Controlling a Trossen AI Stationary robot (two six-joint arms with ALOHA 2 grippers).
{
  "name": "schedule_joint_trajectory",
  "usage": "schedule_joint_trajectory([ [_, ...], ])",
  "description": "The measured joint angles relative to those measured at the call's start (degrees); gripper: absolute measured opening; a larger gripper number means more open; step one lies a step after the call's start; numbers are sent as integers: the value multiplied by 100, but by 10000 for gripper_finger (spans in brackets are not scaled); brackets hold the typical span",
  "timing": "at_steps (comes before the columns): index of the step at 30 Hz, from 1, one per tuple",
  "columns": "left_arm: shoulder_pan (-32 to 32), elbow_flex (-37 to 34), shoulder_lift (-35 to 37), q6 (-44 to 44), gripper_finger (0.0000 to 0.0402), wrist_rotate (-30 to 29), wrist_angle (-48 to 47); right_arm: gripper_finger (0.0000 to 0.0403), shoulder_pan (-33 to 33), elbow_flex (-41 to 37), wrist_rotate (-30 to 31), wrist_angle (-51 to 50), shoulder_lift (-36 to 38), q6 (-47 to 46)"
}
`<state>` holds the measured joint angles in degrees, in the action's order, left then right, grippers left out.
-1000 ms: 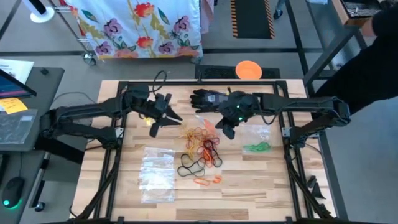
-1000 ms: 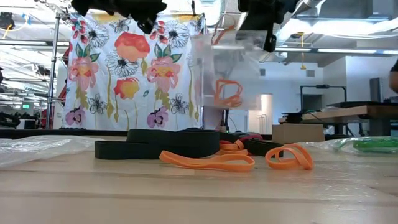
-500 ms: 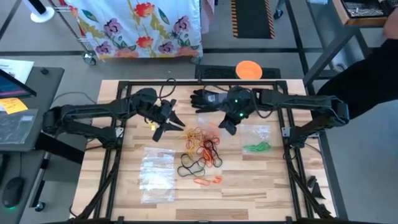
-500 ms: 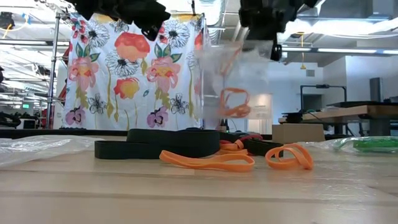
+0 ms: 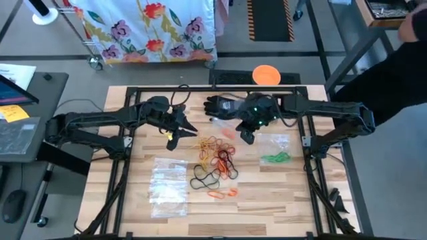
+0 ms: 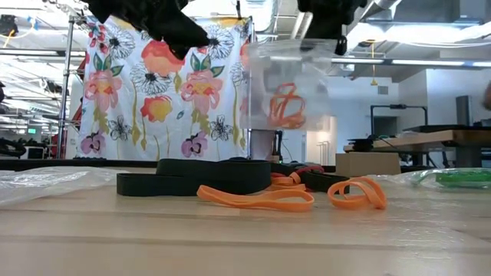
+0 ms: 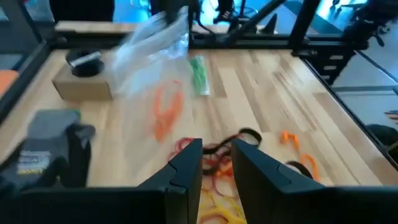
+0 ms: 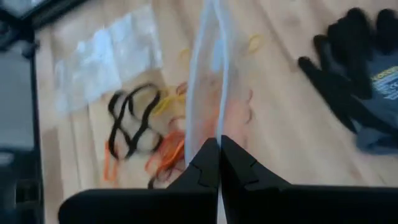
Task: Sort rubber bands
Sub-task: Put the orange rubber band into the transparent zip bag
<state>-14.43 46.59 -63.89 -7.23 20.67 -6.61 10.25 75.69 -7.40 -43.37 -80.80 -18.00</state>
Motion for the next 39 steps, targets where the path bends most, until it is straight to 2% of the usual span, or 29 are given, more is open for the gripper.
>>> schedule_joint_trajectory([
  [2, 127, 0, -103, -180, 83, -2, 417, 0, -43, 11, 297, 18, 1, -19],
  [6, 424, 4, -380, -865, 83, -79, 1285, 0, -158, 12, 258, 6, -63, 160],
  [10, 459, 4, -676, -805, 83, -831, 1733, 0, -379, 14, 289, -11, -96, 306],
  [14, 364, 7, -790, -861, 83, -845, 1825, 0, -547, 12, 261, -57, -111, 360],
  [19, 322, 7, -855, -1124, 86, -1252, 1775, 0, -613, 12, 260, -67, -106, 439],
  [24, 353, 16, -1054, -1506, 120, -1207, 1774, 0, -606, 12, 125, -47, -106, 490],
  [33, 347, 17, -1126, -1195, 210, -1043, 1910, 0, -608, 10, 124, 16, -106, 498],
  [39, 375, 17, -1126, -884, 220, -1056, 2148, 0, -608, 10, 122, 155, -106, 481],
])
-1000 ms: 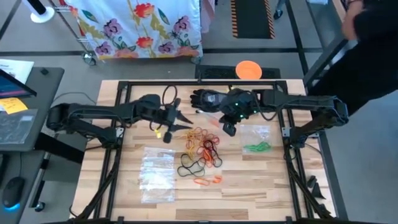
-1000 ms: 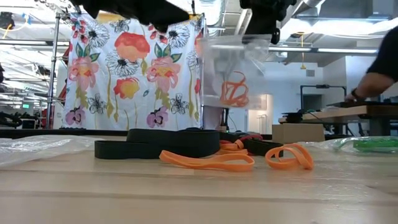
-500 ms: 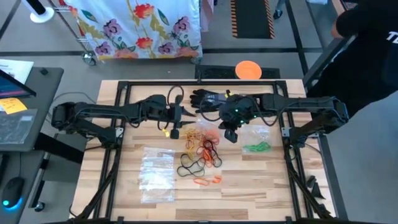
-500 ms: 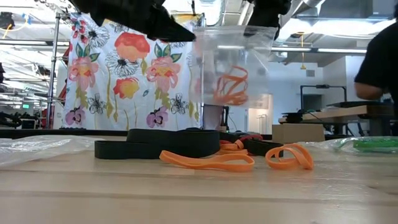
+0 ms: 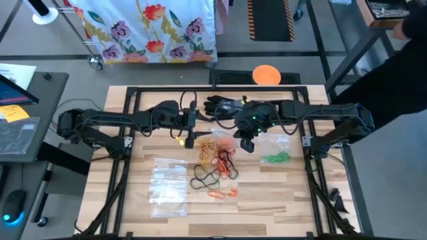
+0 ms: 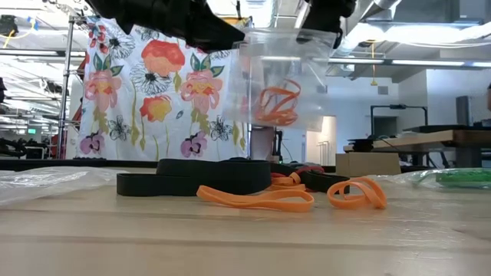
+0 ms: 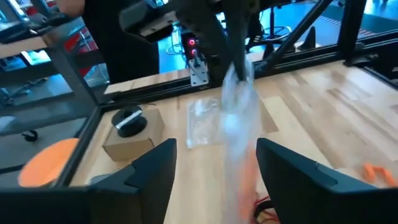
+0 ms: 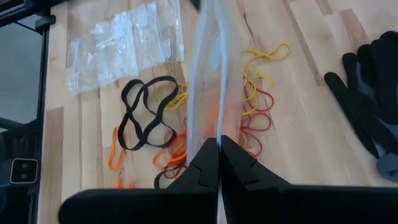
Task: Sort rubber bands
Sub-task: Put the orange rubber band into the transparent zip bag
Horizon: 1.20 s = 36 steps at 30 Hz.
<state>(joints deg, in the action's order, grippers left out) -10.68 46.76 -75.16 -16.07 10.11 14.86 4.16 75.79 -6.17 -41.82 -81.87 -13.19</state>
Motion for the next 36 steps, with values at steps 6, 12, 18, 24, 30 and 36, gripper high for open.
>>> schedule_joint_trajectory([
  [6, 57, 0, 2, 104, 163, 19, 23, 0, 0, 0, 0, 203, 0, -45],
  [12, 94, 0, 3, 108, 32, -54, 285, 0, -7, 0, 0, 334, 0, -89],
  [18, 124, 0, 2, 62, 4, -67, 272, 8, -38, 0, 2, 625, 0, -150],
  [24, 282, 0, 4, -169, 0, -97, 262, 70, 69, 0, 217, 690, 0, -183],
  [30, 458, 0, 4, -336, 0, -737, 247, 154, 294, 76, 483, 111, 0, -866],
  [36, 635, 0, 4, -488, 0, -1377, 256, 192, 412, 98, 485, -495, 2, -1516],
])
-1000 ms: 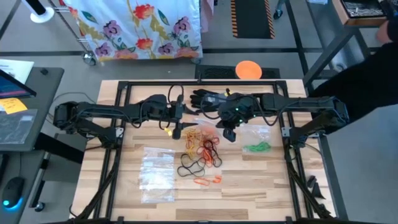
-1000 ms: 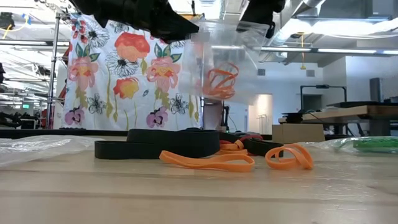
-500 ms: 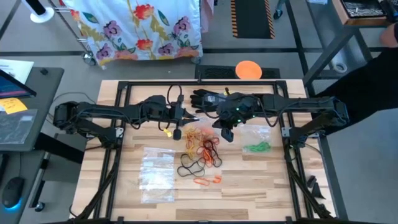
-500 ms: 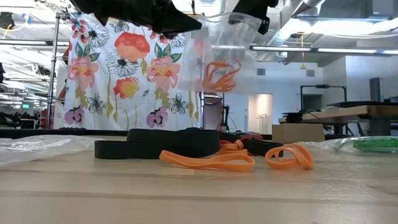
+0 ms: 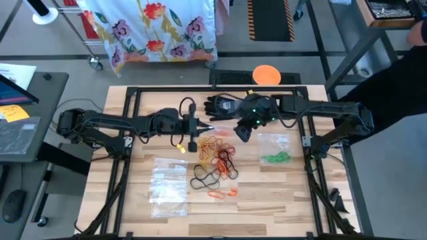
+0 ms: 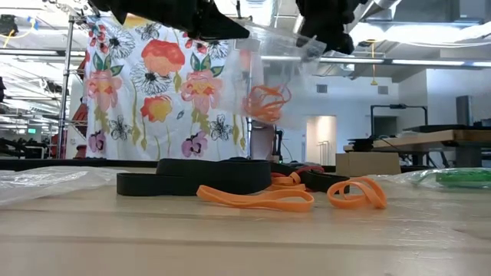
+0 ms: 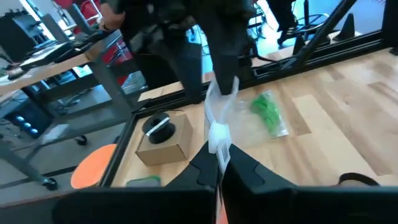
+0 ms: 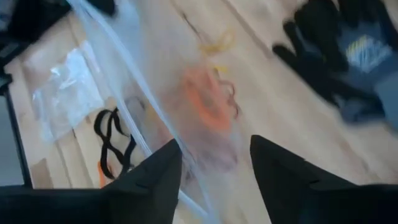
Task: Sort rubber bands
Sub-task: Put the orange rubber band into the transparent zip bag
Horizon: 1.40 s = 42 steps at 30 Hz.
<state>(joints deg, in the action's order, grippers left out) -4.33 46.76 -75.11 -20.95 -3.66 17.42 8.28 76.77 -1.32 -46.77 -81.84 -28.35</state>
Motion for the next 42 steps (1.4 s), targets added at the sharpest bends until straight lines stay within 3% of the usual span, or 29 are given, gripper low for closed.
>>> schedule_joint_trajectory([
  [4, 103, 0, 0, -15, 0, -25, 31, 184, 14, 0, 17, -110, 0, -162],
  [7, 163, 0, 0, -6, 0, -25, 87, 154, 12, 0, 10, -83, 0, -183],
  [13, 236, 0, 0, 108, 0, -27, 197, 16, -121, 0, -7, -27, 0, 82],
  [17, 237, 0, 4, 333, 0, -22, 207, 4, -252, 0, 50, 310, 0, 148],
  [23, 242, 0, 3, 430, 14, 54, 55, 2, -391, 0, 610, 891, 0, 339],
  [28, 244, 0, 2, 71, 68, 231, -25, 1, -460, 0, 798, 1138, 0, 481],
  [32, 244, 0, 2, -80, 141, 168, -49, 1, -453, 0, 723, 1257, 0, 522],
  [36, 244, 0, 2, 436, 223, 120, -8, 1, -359, 0, 704, 986, 0, 502],
  [42, 289, 14, 107, 127, 291, -821, -168, 0, -82, 0, 704, 272, 0, 562],
])
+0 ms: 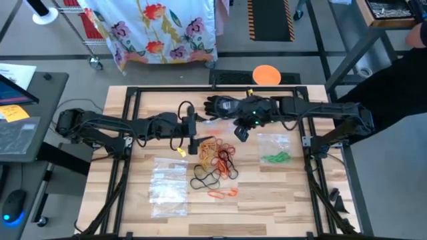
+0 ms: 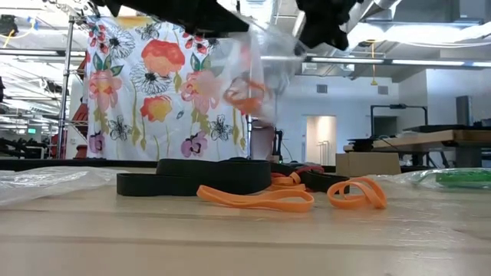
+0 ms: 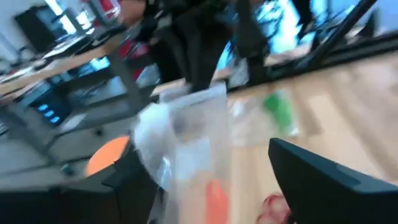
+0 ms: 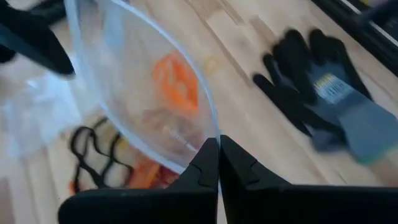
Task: Sort rubber bands
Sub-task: Put the orange rubber band into the transparent zip bag
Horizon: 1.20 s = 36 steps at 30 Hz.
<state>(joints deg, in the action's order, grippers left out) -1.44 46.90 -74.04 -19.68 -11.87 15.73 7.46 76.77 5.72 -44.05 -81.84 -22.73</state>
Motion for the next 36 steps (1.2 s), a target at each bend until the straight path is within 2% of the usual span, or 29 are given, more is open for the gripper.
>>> schedule_joint_trajectory([
  [3, 14, 117, 13, -18, 302, -413, -353, 0, 188, 0, 22, -415, 0, 149],
  [7, -15, 246, 20, 17, 304, -1356, -859, 0, 438, 0, 24, -740, 0, 427],
  [9, -69, 251, 20, 247, 304, -1341, -1048, 0, 529, 0, 22, -750, 0, 577],
  [15, -135, 253, -203, 959, 304, 343, -1299, 0, 844, 0, 9, -1165, 4, 972],
  [22, 8, 252, -1229, 1640, 304, 522, -798, 0, 1035, 0, -223, -1300, 9, 1365],
  [26, 154, 246, -1920, 1742, 301, 825, -124, 0, 1098, -103, -234, -1261, 91, 1588],
  [28, 206, 250, -2199, 1757, 298, 1068, 330, 0, 1157, -292, -236, -1131, 248, 1673],
  [31, 248, 299, -2551, 1823, 292, 1746, 596, 0, 1375, -770, -255, -816, 649, 1717],
  [36, 482, 668, -2970, 1773, 285, 2420, 409, 0, 1899, -1606, -750, 29, 1364, 1591],
])
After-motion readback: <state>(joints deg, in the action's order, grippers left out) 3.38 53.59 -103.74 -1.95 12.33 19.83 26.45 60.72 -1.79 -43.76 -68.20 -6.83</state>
